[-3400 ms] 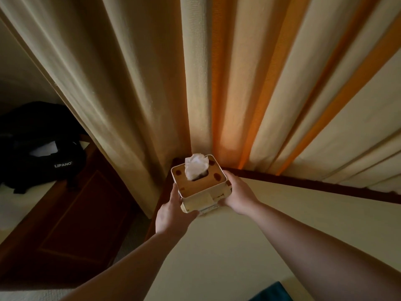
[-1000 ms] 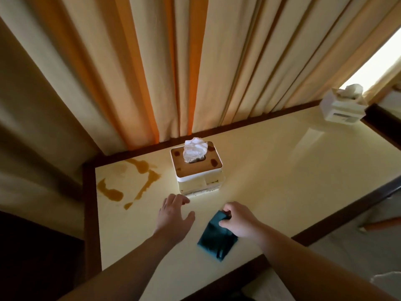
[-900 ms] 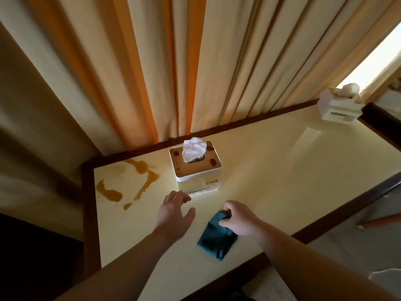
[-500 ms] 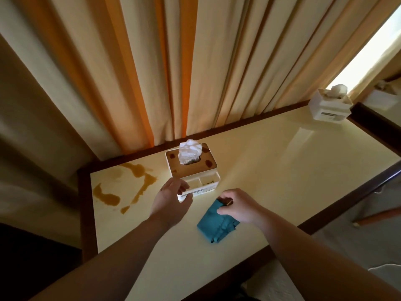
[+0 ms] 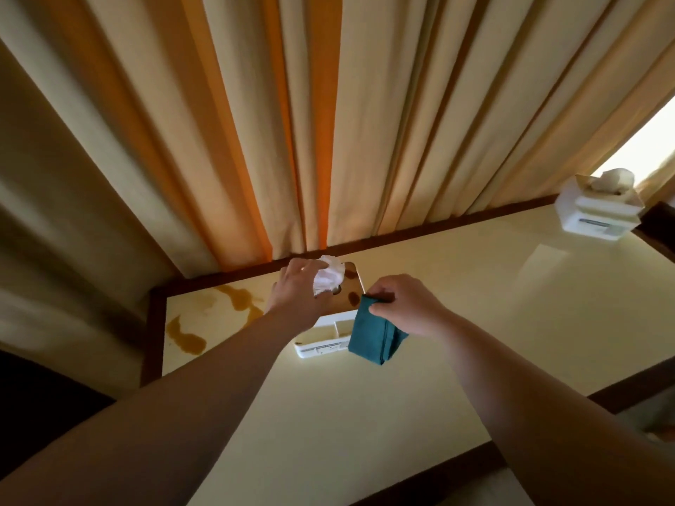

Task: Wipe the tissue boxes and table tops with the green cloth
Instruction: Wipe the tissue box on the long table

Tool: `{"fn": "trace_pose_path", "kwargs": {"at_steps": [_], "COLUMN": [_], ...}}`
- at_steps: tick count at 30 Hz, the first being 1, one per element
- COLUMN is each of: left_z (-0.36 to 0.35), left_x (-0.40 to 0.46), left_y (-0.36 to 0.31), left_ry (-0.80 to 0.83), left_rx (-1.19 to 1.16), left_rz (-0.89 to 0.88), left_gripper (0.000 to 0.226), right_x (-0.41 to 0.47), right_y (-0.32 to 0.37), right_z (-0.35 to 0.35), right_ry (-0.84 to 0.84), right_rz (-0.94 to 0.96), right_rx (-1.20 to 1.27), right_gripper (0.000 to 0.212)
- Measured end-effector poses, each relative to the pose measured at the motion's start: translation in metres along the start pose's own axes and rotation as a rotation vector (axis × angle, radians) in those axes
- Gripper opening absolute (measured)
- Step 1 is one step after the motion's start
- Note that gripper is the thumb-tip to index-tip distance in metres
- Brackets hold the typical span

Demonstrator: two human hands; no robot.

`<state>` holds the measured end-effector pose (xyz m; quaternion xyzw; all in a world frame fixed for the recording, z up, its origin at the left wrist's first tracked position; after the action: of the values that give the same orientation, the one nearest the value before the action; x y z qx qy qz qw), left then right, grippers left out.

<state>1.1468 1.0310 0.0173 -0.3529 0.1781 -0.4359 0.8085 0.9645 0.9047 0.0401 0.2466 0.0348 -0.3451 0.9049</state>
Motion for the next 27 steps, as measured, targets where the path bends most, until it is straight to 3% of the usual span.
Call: {"fn": "trace_pose_path", "kwargs": {"at_steps": [5, 8, 14, 19, 23, 27], "left_z": [-0.016, -0.021, -0.015, -0.013, -0.009, -0.007], "left_x": [0.04, 0.053, 0.048, 0.037, 0.029, 0.028], "left_y": [-0.003, 0.0, 0.003, 0.006, 0.001, -0.002], "left_ry": [0.129, 0.178, 0.077, 0.083, 0.025, -0.015], "left_rx": [0.197, 0.336, 0.301, 0.26, 0.165, 0.133], "left_rz": [-0.036, -0.066, -0.104, -0.101, -0.052, -0.088], "left_gripper": [0.068, 0.065, 0.043, 0.019, 0.012, 0.02], "right_x": [0.021, 0.029, 0.046, 0.06, 0.07, 0.087], "right_y": [-0.008, -0.013, -0.018, -0.014, -0.007, 0.006], "right_z": [0.006, 0.006, 0.009, 0.01, 0.008, 0.011], "right_ry": [0.009, 0.03, 0.06, 0.073, 0.087, 0.086], "right_rz": [0.053, 0.069, 0.104, 0.102, 0.112, 0.178], "right_rx": [0.008, 0.05, 0.067, 0.053, 0.034, -0.013], "right_gripper": [0.017, 0.016, 0.016, 0.017, 0.017, 0.016]}}
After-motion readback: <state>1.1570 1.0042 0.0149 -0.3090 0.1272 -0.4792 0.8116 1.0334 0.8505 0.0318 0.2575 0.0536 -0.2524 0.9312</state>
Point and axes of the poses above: each hand's wrist, its own x-axis towards the middle knuckle, its own z-axis out of the back of the hand, y = z × x, the point moved 3 cm from there along x, towards the middle knuckle, and after that the axes turned 15 degrees about -x, right-handed, at the moved point
